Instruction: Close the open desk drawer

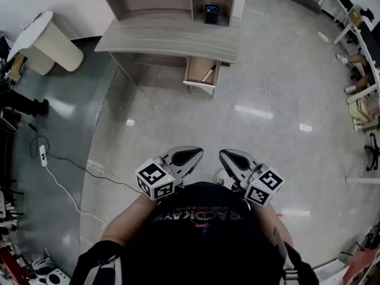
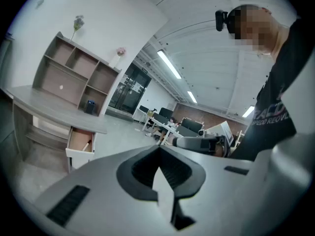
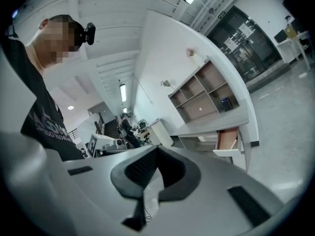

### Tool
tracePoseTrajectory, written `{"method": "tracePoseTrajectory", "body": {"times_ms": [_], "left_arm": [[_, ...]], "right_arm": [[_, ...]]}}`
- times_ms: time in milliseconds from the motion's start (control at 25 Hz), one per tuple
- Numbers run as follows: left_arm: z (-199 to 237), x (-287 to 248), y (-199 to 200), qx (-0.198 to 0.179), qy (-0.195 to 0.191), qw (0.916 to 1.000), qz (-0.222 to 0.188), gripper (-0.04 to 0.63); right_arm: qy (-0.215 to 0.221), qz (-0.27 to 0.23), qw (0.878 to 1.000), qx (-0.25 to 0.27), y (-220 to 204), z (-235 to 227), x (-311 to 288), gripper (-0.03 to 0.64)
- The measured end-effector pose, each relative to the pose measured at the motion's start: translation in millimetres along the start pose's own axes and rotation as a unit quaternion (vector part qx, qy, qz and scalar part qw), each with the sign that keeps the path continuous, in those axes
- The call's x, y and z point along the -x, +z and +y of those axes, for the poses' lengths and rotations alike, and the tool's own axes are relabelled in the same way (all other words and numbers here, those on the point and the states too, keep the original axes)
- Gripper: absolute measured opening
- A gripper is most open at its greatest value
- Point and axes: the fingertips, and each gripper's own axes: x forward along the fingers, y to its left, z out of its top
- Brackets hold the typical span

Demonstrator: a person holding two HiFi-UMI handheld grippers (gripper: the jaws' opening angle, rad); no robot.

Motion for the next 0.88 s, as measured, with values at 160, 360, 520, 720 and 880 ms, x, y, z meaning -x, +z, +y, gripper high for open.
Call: {"method": "tracePoseTrajectory", "body": {"times_ms": [160,360,520,720,880], "left_arm": [[2.1,-0.1,1.8,0.002,0.001,1.0,-0.002,0.011],[0.0,4.1,0.4,0.002,0.003,1.0,-0.004,0.011],[0.4,6.7,-0.2,0.006,0.005,0.9999,-0.006,0.011],[-0.5,11.6,-0.1,0.008,0.006,0.9999,-0.009,0.011],[4.8,19.1,-0.9,0.005,0.016,0.9998,-0.013,0.011]], "right_arm": [[0.001,0.001,1.0,0.002,1.9,-0.7,-1.8,0.014],[0.003,0.001,1.0,0.003,0.0,2.7,-1.2,0.014],[0.014,-0.007,1.0,0.006,2.9,7.3,-1.3,0.015],[0.011,0.002,1.0,0.012,1.6,8.6,-4.1,0.015],[0.005,0.006,1.0,0.021,1.2,9.9,-9.8,0.015]]}}
